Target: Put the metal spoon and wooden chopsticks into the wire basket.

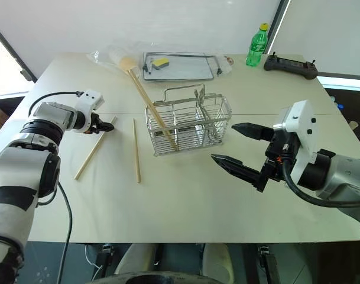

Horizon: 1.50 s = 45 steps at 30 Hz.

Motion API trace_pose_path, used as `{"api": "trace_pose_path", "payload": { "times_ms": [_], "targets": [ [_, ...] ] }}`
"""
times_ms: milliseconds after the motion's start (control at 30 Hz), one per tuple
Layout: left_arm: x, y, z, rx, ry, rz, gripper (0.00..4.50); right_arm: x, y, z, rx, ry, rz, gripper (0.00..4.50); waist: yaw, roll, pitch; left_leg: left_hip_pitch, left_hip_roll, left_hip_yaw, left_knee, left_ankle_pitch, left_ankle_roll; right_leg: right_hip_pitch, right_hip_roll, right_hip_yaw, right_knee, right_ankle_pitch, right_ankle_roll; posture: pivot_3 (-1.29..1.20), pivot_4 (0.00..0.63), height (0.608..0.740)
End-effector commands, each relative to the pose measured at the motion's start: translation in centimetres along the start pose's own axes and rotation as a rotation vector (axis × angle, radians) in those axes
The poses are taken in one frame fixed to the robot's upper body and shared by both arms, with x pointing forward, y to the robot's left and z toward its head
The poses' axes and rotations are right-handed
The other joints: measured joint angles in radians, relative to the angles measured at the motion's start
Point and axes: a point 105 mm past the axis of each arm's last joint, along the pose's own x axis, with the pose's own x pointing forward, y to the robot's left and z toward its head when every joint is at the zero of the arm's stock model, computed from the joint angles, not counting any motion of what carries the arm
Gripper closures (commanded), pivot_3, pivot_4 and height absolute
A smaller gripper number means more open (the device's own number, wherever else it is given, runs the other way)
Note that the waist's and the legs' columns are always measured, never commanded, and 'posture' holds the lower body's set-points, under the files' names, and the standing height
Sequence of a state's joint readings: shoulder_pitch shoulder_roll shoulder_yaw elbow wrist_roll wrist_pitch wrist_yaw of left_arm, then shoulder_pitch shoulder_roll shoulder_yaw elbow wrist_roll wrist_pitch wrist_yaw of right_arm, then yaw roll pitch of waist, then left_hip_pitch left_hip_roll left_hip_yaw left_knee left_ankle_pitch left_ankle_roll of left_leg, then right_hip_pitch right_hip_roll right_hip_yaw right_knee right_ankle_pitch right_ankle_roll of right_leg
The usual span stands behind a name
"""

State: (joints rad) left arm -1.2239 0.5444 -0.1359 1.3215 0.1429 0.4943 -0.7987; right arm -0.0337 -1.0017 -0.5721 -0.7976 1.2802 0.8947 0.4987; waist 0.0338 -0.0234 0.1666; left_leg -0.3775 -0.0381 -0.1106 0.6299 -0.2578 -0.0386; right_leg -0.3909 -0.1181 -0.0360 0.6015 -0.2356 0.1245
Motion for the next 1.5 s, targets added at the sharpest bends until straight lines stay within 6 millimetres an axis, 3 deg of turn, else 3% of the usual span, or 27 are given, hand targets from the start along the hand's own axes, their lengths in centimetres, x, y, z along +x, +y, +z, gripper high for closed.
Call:
{"api": "trace_pose_path", "payload": {
  "times_ms": [33, 467, 633, 800, 867, 967, 1067, 1133, 1233, 1367, 1500],
  "targets": [
    [0.1, 0.2, -0.9, -0.014, 0.04, 0.012, 4.35, -0.3, 0.1, 0.5, -0.02, -0.022, -0.005, 0.0, 0.003, 0.0, 0.0, 0.0, 0.0, 0.0, 0.0, 0.0, 0.0, 0.0, 0.0, 0.0, 0.0, 0.0, 0.0, 0.0, 0.15, 0.709],
    [-0.5, 1.3, -0.3, -0.072, -0.019, 0.069, 4.43, -0.7, 0.2, -0.6, 0.0, 0.024, 0.007, 0.0, 0.003, 0.0, 0.0, 0.001, 0.0, 0.001, -0.001, 0.0, 0.0, 0.0, 0.0, 0.0, 0.0, 0.0, 0.0, 0.0, 0.15, 0.709],
    [-3.0, 4.0, 3.1, -0.166, -0.236, 0.178, 4.43, -1.1, 0.3, -1.3, 0.01, 0.064, 0.019, 0.0, 0.002, -0.001, 0.001, -0.001, 0.0, 0.001, -0.001, 0.0, 0.0, -0.002, 0.0, 0.0, 0.0, 0.0, 0.0, 0.0, 0.15, 0.709],
    [-9.6, 6.3, 10.6, -0.303, -0.678, 0.185, 4.43, -1.6, 0.4, -1.5, 0.019, 0.087, 0.027, 0.0, 0.007, -0.007, 0.003, -0.009, 0.0, -0.001, 0.001, 0.0, 0.0, -0.007, 0.001, -0.002, 0.0, 0.003, -0.003, 0.0, 0.15, 0.709],
    [-12.6, 5.5, 13.5, -0.298, -0.837, 0.069, 4.43, -1.8, 0.4, -1.7, 0.027, 0.094, 0.026, 0.0, 0.008, -0.007, 0.003, -0.01, -0.001, -0.002, 0.001, 0.0, 0.0, -0.007, 0.0, -0.002, -0.001, 0.003, -0.002, 0.0, 0.15, 0.709],
    [-16.1, 3.6, 16.1, -0.239, -0.987, -0.096, 4.43, -2.1, 0.3, -1.8, 0.042, 0.096, 0.015, 0.0, 0.005, -0.006, 0.002, -0.01, -0.001, -0.001, 0.001, 0.0, 0.0, -0.006, -0.001, -0.002, -0.004, 0.004, -0.001, 0.0, 0.15, 0.709],
    [-22.3, -1.3, 18.5, -0.133, -1.188, -0.394, 4.43, -2.5, 0.1, -1.9, 0.06, 0.101, 0.0, 0.0, 0.001, -0.005, 0.002, -0.01, -0.001, -0.001, 0.001, 0.0, 0.0, -0.006, -0.001, -0.002, -0.004, 0.004, -0.001, 0.0, 0.15, 0.709],
    [-24.8, -4.9, 18.5, -0.023, -1.246, -0.519, 4.43, -2.7, 0.1, -2.2, 0.061, 0.114, 0.003, 0.0, -0.002, -0.005, 0.002, -0.01, -0.001, -0.001, 0.001, 0.0, 0.0, -0.006, 0.0, -0.002, -0.003, 0.004, -0.001, 0.0, 0.15, 0.709],
    [-26.0, -9.4, 18.2, 0.082, -1.268, -0.622, 4.43, -2.7, 0.1, -2.6, 0.063, 0.123, 0.002, 0.0, -0.006, -0.005, 0.002, -0.009, 0.0, -0.002, 0.001, 0.0, -0.001, -0.005, 0.0, -0.001, -0.002, 0.004, -0.001, 0.0, 0.15, 0.709],
    [-26.1, -12.5, 18.5, 0.093, -1.278, -0.699, 4.43, -2.6, -0.1, -2.4, 0.063, 0.106, -0.009, 0.0, 0.0, -0.004, 0.002, -0.002, 0.0, -0.001, 0.002, 0.001, -0.001, 0.001, 0.0, -0.001, -0.003, 0.004, -0.002, 0.0, 0.15, 0.709],
    [-24.3, -14.4, 18.5, 0.101, -1.27, -0.729, 4.43, -2.5, -0.3, -2.3, 0.061, 0.088, -0.025, 0.0, 0.002, -0.002, 0.0, 0.003, 0.001, 0.001, 0.002, 0.001, -0.001, 0.005, 0.001, -0.001, -0.003, 0.001, -0.005, 0.0, 0.15, 0.709]
  ]
}}
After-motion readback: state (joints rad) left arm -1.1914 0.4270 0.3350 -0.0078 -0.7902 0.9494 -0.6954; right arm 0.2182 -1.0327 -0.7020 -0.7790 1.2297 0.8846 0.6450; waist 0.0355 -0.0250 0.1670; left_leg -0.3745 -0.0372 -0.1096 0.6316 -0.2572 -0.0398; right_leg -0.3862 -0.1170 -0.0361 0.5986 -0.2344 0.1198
